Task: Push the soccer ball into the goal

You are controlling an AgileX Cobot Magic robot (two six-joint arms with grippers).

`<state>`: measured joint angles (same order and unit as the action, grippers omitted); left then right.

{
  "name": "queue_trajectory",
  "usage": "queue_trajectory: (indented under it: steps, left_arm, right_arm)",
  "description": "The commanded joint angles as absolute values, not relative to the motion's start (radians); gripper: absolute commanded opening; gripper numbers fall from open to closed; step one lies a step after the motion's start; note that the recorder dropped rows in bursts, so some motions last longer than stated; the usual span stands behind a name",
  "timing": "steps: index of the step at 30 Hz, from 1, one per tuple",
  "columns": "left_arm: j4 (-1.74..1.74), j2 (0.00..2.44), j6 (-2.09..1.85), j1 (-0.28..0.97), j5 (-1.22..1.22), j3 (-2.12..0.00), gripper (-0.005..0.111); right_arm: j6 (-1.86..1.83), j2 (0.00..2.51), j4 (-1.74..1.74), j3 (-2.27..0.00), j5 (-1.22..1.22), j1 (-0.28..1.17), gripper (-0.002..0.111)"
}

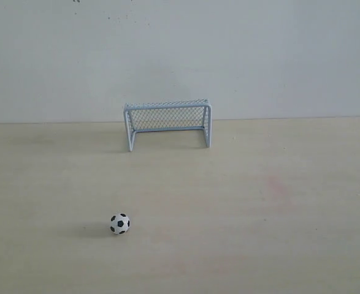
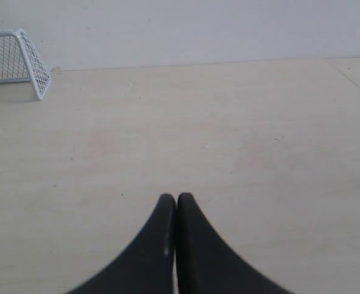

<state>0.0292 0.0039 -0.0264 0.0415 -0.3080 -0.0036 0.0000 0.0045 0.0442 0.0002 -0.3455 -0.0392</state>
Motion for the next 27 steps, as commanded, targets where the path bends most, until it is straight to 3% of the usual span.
queue_trajectory:
  steps: [1,7,13,19,23,27]
  left_arm:
    - [0.038,0.000,-0.027,0.039,-0.308,0.000,0.004]
    - [0.036,0.000,-0.027,0.039,-0.236,0.000,0.004]
    - [0.036,0.000,-0.036,0.039,0.393,-0.001,0.004]
    - [0.036,0.085,-0.182,0.039,0.225,-0.246,0.004]
    - [0.036,0.257,-0.184,0.039,0.167,-0.421,0.004]
    - [0.036,0.525,-0.184,0.039,-0.048,-0.619,0.004]
  right_arm:
    - [0.000,0.000,0.045,0.000,-0.334,-0.037,0.000]
    - [0.000,0.000,0.045,0.000,-0.334,-0.037,0.000]
    - [0.000,0.000,0.045,0.000,-0.334,-0.037,0.000]
    - [0.000,0.000,0.045,0.000,-0.334,-0.037,0.000]
    - [0.000,0.000,0.045,0.000,-0.334,-0.037,0.000]
    - [0.000,0.000,0.045,0.000,-0.334,-0.037,0.000]
